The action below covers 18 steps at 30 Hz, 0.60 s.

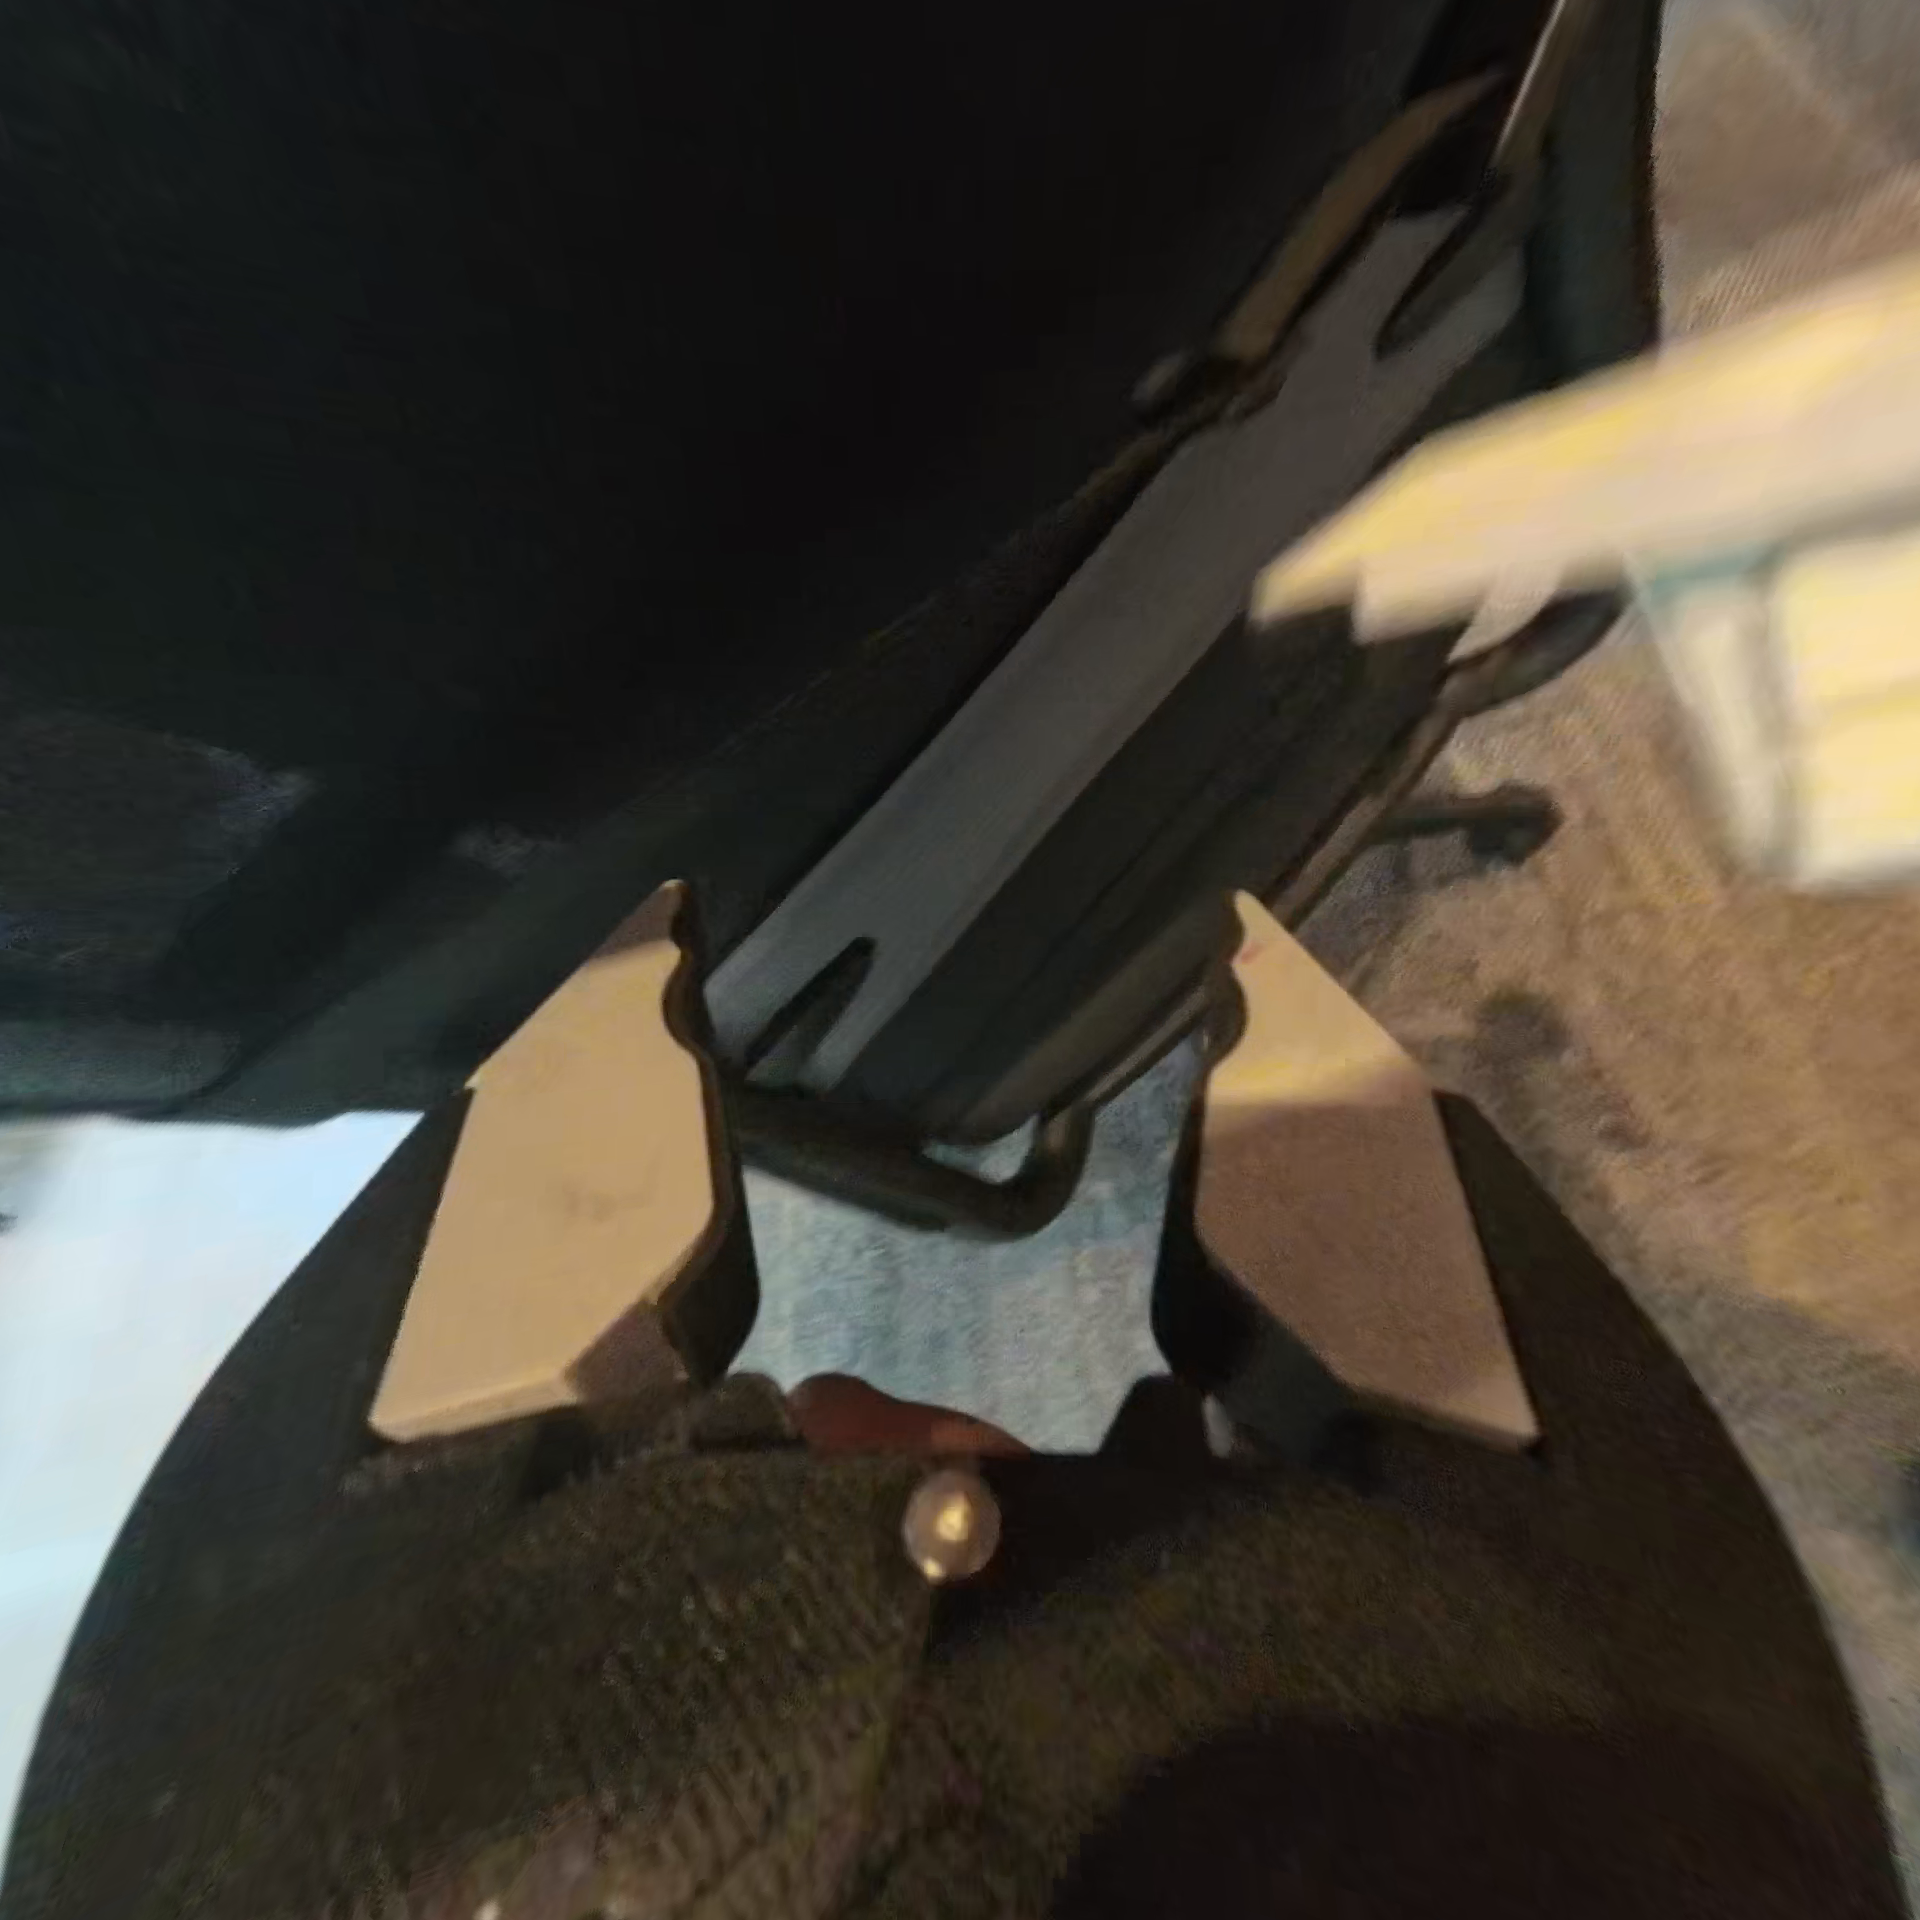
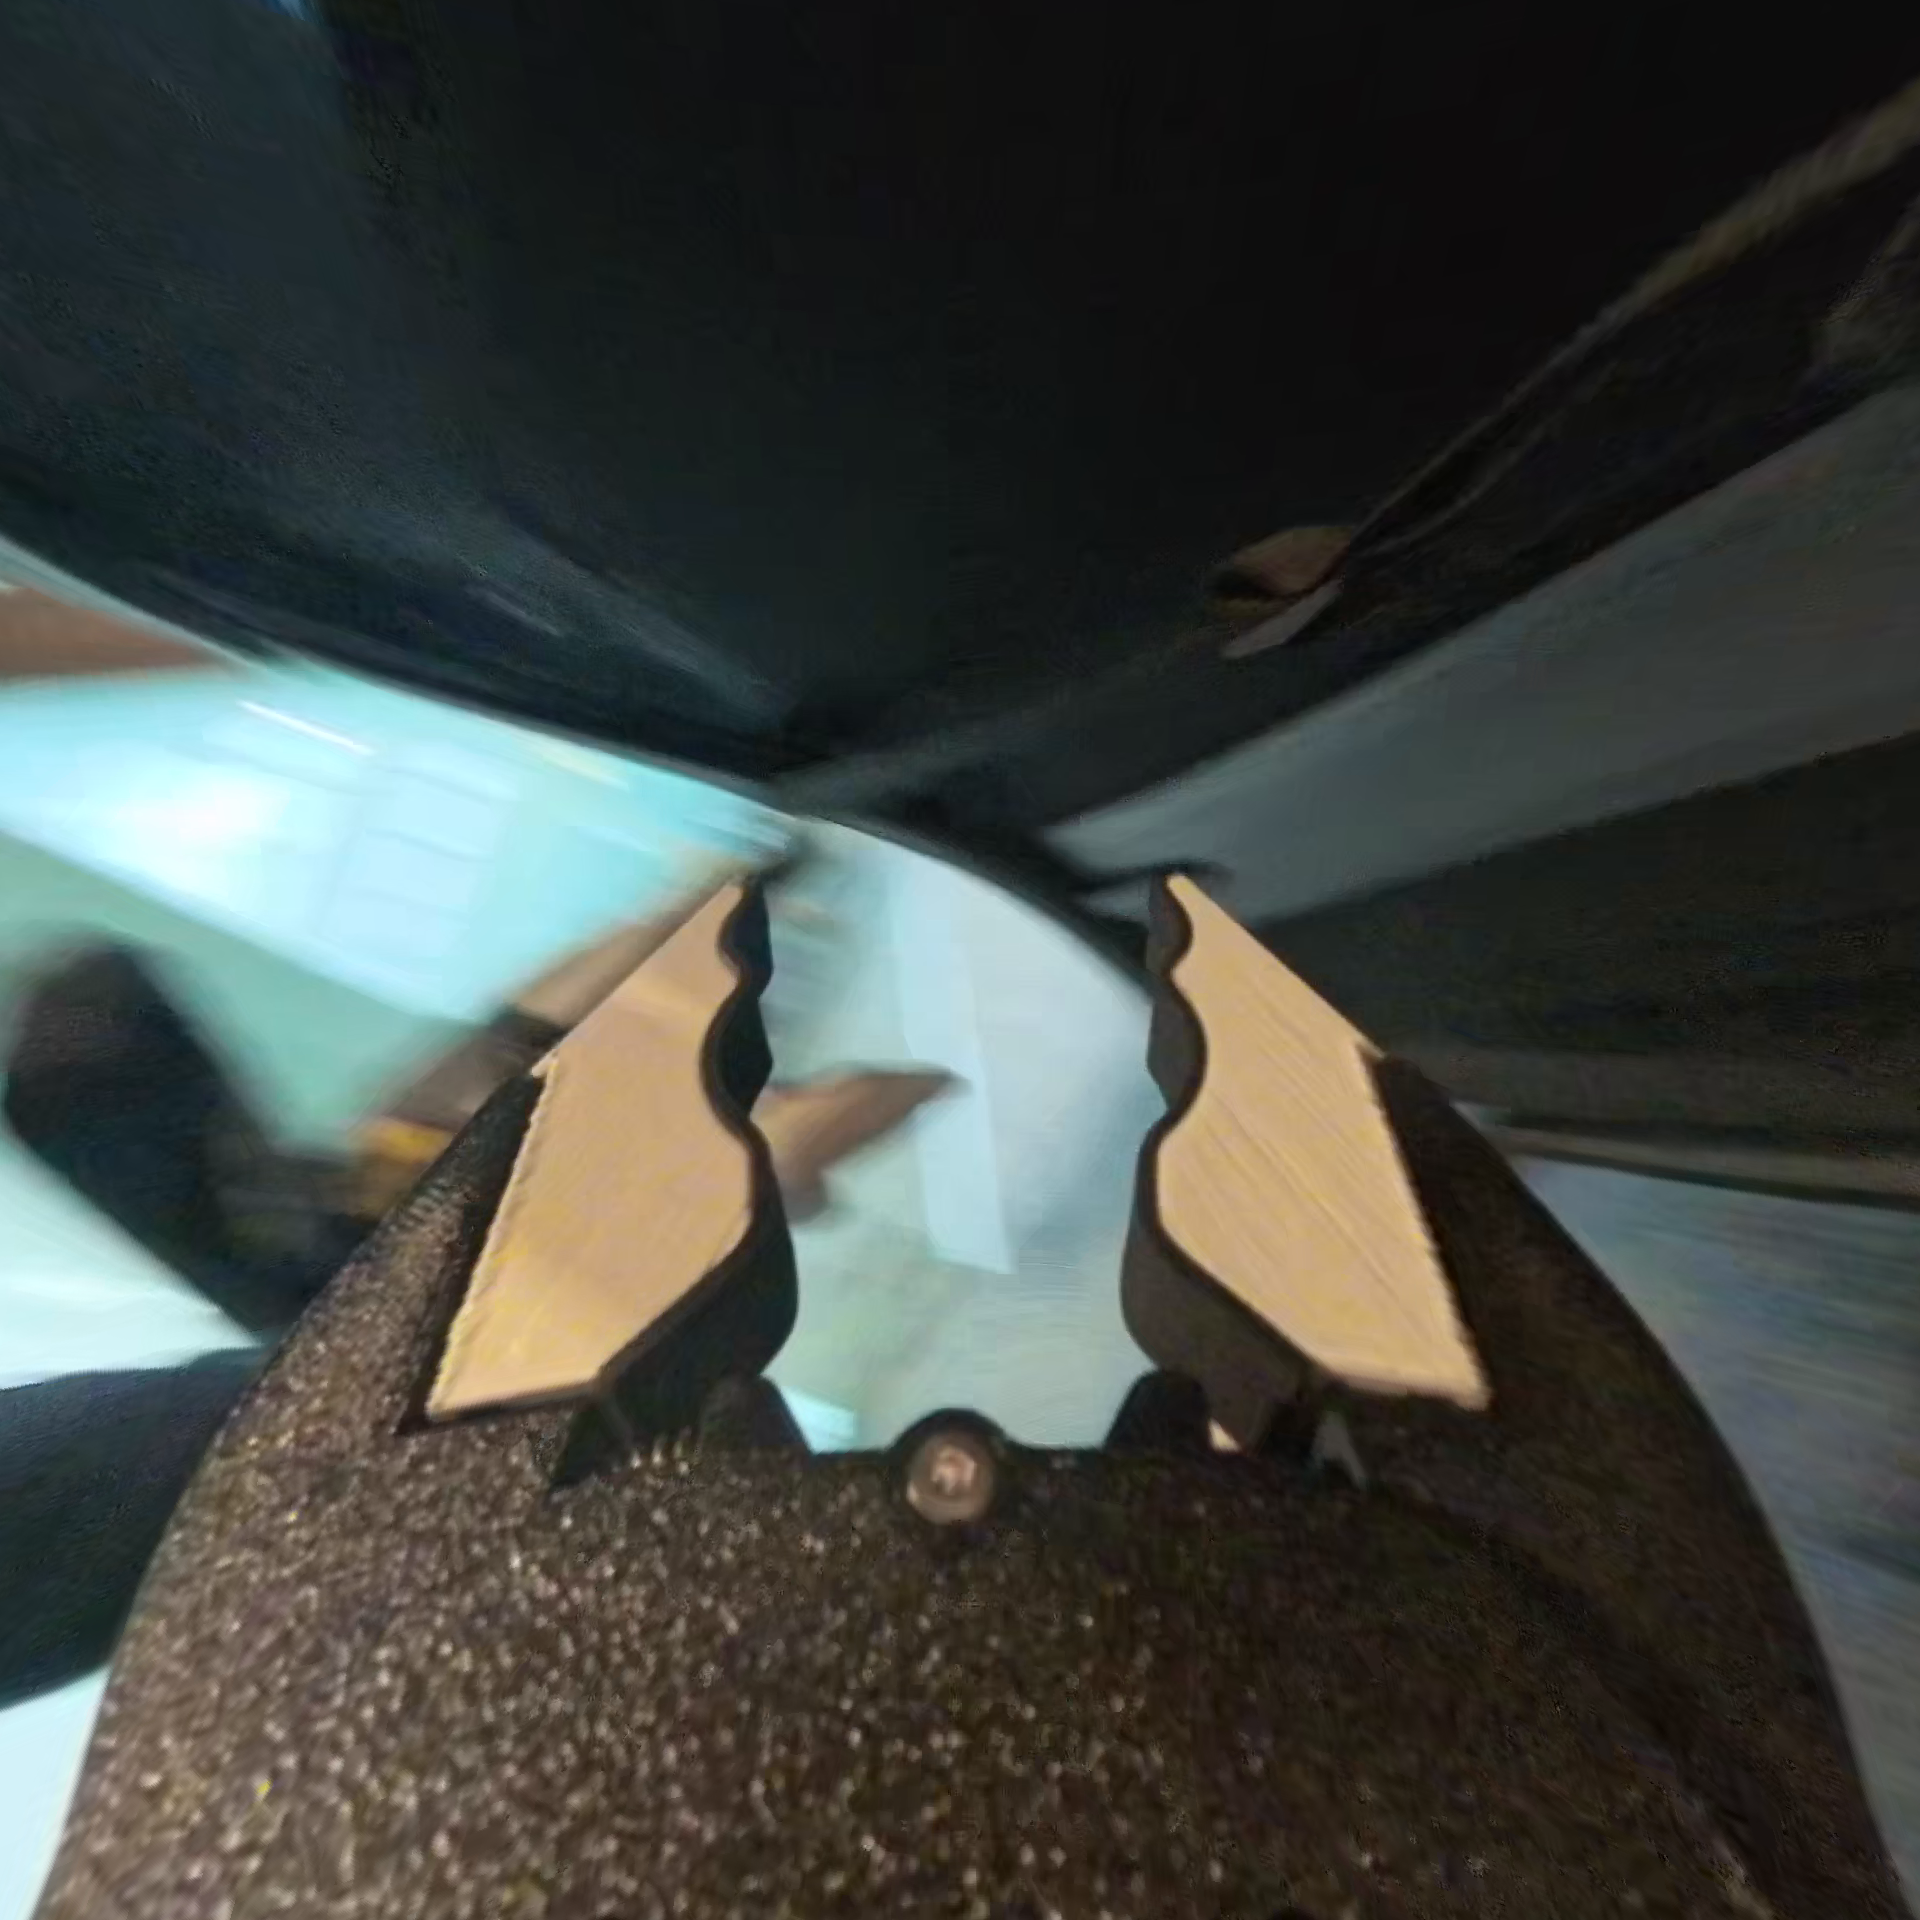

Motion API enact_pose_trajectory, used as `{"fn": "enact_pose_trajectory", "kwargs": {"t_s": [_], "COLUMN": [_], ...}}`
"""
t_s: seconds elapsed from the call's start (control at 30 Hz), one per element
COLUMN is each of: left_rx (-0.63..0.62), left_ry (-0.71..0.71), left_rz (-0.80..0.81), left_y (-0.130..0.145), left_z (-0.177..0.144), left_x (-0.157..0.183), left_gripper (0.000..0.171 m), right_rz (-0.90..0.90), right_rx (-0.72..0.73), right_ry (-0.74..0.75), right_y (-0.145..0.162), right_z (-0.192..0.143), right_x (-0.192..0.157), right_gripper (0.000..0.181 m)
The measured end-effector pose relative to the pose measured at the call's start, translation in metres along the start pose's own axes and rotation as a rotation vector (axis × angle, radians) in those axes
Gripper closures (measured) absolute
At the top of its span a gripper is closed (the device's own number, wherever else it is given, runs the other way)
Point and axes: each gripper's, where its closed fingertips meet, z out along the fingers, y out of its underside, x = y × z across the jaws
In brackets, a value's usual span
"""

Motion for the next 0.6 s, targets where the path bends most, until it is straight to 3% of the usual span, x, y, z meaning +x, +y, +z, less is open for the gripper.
{"fn": "enact_pose_trajectory", "kwargs": {"t_s": [0.07,0.1,0.17,0.27,0.37,0.47,0.6], "left_rx": [-0.047,-0.079,-0.149,-0.269,-0.350,-0.433,-0.574], "left_ry": [0.020,0.040,0.062,0.097,0.114,0.118,0.117], "left_rz": [0.022,0.015,-0.001,-0.104,-0.231,-0.367,-0.509], "left_y": [0.024,0.038,0.069,0.112,0.144,0.173,0.209], "left_z": [-0.024,-0.038,-0.069,-0.114,-0.151,-0.180,-0.210], "left_x": [-0.005,-0.003,0.005,0.026,0.052,0.076,0.099], "left_gripper": [0.078,0.077,0.075,0.075,0.074,0.074,0.077], "right_rz": [0.419,0.556,0.668,0.800,0.827,0.936,1.079], "right_rx": [0.151,0.204,0.228,0.172,0.132,0.244,0.314], "right_ry": [-0.375,-0.480,-0.687,-0.964,-1.066,-1.114,-1.109], "right_y": [-0.019,-0.026,-0.032,-0.041,-0.050,-0.063,-0.044], "right_z": [-0.005,-0.008,-0.014,-0.019,-0.007,0.007,0.028], "right_x": [-0.020,-0.019,-0.031,-0.050,-0.061,-0.050,-0.042], "right_gripper": [0.101,0.094,0.114,0.105,0.084,0.079,0.076]}}
